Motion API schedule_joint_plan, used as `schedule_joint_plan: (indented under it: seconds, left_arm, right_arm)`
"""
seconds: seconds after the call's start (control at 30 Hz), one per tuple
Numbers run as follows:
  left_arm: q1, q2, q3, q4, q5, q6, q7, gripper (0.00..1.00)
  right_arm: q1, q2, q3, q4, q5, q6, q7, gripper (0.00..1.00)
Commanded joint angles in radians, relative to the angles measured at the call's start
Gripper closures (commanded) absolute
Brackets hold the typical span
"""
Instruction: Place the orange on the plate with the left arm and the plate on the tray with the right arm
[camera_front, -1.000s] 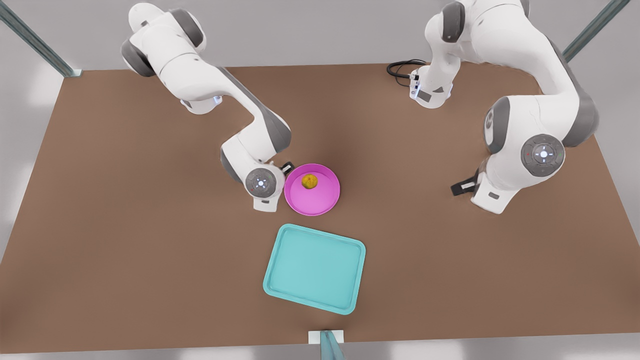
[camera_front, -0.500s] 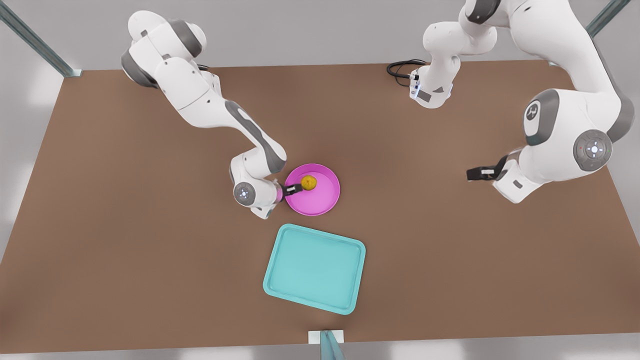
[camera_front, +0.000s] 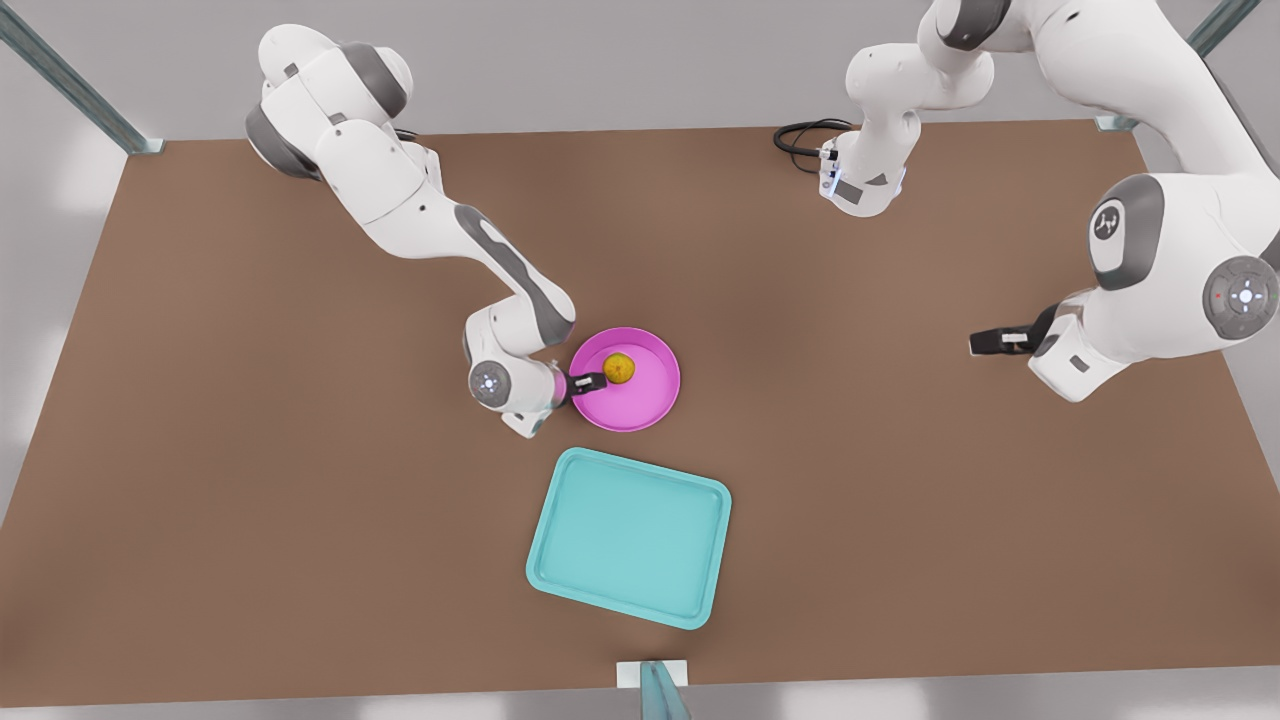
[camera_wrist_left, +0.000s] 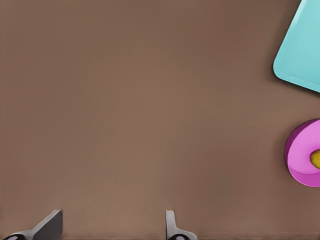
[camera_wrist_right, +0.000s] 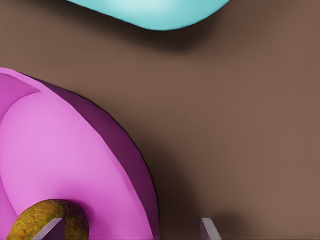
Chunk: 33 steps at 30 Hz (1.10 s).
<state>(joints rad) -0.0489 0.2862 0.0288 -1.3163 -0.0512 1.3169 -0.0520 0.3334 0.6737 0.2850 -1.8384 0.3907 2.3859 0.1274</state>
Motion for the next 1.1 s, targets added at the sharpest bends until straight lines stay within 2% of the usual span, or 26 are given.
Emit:
schedule_joint_plan:
  seconds: [0.0, 0.2, 0.27, 0.3, 0.4, 0.43, 0.53, 0.57, 0.7, 0.77, 0.83, 0.97, 1.07]
  left_arm:
    - [0.0, -0.001, 0.002, 0.0, 0.001, -0.028, 0.067, 0.0]
    - [-0.002, -0.002, 0.005, 0.002, 0.001, -0.065, 0.052, 0.0]
    - [0.0, -0.001, 0.005, 0.002, 0.001, -0.062, 0.054, 0.0]
    - [0.0, -0.001, 0.005, 0.002, 0.002, -0.062, 0.054, 0.0]
    - [0.0, 0.007, 0.031, 0.002, 0.005, -0.061, 0.064, 0.0]
    - [0.0, 0.007, 0.031, 0.002, 0.023, -0.061, 0.066, 0.0]
    - [-0.002, 0.005, 0.031, 0.0, 0.042, -0.065, 0.052, 0.0]
    - [-0.002, 0.005, 0.03, 0.0, 0.042, -0.065, 0.05, 0.0]
    - [-0.002, 0.011, 0.03, 0.0, 0.03, -0.064, 0.054, 0.0]
    - [-0.002, 0.013, 0.028, 0.0, 0.031, -0.061, 0.06, 0.0]
    - [-0.002, 0.013, 0.028, 0.0, 0.028, -0.064, 0.055, 0.0]
    - [0.0, 0.03, 0.029, 0.0, 0.037, -0.056, 0.067, 0.0]
    - [0.001, 0.034, 0.043, 0.002, 0.037, -0.061, 0.067, 0.0]
  right_arm:
    - [0.003, 0.0, 0.0, 0.001, 0.002, 0.001, 0.018, 0.0]
    - [0.016, 0.0, 0.0, -0.019, 0.002, 0.001, 0.017, 0.0]
    - [0.019, 0.003, 0.0, -0.019, 0.0, -0.005, 0.017, 0.15]
    - [0.022, 0.003, 0.002, -0.018, 0.0, -0.014, 0.017, 0.29]
    - [0.019, 0.001, 0.003, -0.013, 0.002, -0.019, 0.017, 0.41]
    - [0.019, 0.0, 0.003, -0.01, 0.0, -0.019, 0.017, 0.5]
    - [0.016, 0.003, 0.003, -0.007, 0.0, -0.021, 0.018, 0.68]
    - [0.013, 0.003, 0.005, -0.004, 0.0, -0.039, 0.018, 0.77]
    - [-0.002, -0.005, 0.01, 0.018, 0.002, -0.079, 0.017, 0.79]
    - [-0.063, -0.008, 0.069, 0.036, 0.002, -0.1, 0.024, 0.79]
    - [-0.074, -0.006, 0.069, 0.103, 0.01, -0.148, 0.031, 0.79]
    - [-0.096, 0.076, 0.068, 0.304, 0.051, -0.226, 0.025, 0.79]
    - [-0.094, 0.233, 0.063, 0.559, 0.048, -0.278, 0.037, 0.79]
